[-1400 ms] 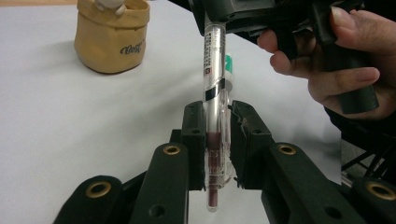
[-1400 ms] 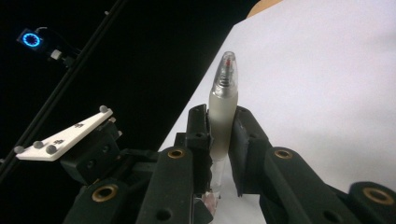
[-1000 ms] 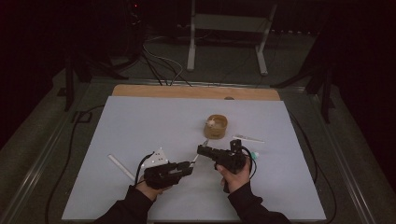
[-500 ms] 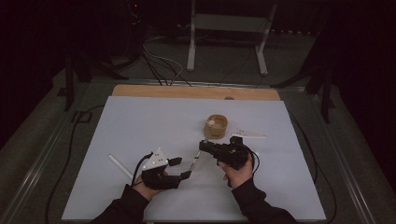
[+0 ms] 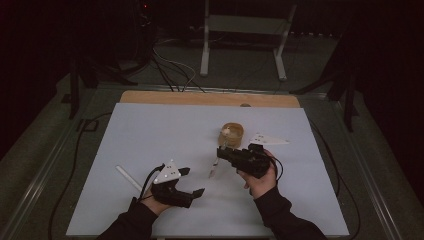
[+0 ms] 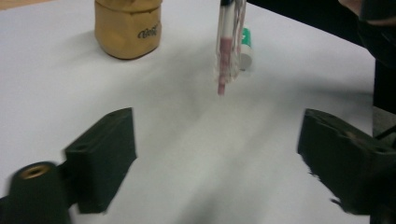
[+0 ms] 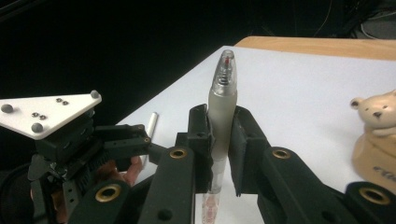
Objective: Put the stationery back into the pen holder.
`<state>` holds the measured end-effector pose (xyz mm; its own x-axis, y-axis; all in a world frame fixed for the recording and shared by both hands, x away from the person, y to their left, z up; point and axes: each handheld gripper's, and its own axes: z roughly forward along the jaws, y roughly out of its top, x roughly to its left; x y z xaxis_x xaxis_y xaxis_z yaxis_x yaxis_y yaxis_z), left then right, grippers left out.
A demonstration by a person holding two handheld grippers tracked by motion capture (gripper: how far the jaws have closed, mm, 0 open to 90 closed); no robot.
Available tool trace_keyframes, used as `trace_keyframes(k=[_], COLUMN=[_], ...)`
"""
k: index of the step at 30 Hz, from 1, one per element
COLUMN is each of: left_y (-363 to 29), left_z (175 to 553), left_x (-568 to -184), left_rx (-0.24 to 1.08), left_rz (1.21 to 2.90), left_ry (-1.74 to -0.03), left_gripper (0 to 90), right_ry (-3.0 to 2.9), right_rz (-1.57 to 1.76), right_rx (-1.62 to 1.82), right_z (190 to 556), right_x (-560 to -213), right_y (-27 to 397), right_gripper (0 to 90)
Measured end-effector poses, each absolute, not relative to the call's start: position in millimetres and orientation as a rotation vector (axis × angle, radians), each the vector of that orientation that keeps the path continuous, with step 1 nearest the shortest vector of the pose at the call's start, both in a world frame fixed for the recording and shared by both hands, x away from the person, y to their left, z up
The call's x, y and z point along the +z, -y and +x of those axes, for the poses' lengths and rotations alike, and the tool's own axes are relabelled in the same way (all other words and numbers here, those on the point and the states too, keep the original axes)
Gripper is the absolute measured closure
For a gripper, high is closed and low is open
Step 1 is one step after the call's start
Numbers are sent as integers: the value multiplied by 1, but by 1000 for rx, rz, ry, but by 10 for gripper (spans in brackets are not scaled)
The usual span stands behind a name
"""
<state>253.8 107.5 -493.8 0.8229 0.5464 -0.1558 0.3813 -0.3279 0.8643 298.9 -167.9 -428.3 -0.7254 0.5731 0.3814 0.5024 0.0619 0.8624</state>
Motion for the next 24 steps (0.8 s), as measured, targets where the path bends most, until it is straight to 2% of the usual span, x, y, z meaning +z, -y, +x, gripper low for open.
trace_keyframes(k=[4, 7, 24], left_y=[-107, -107, -114], left_z=[253, 253, 254], left_x=[-494, -495, -497], left_rx=[198, 201, 180], left_rz=[1970, 1973, 1973], left_ry=[-676, -672, -651], left_gripper=[33, 10, 2], right_ry=[-2242, -2255, -2216], right_rz=[1116, 1096, 1006], right_rx=[1764, 1739, 1619], right_z=[300, 302, 308], right_x=[-422, -417, -399], right_y=[172, 175, 189], right_gripper=[803, 803, 803])
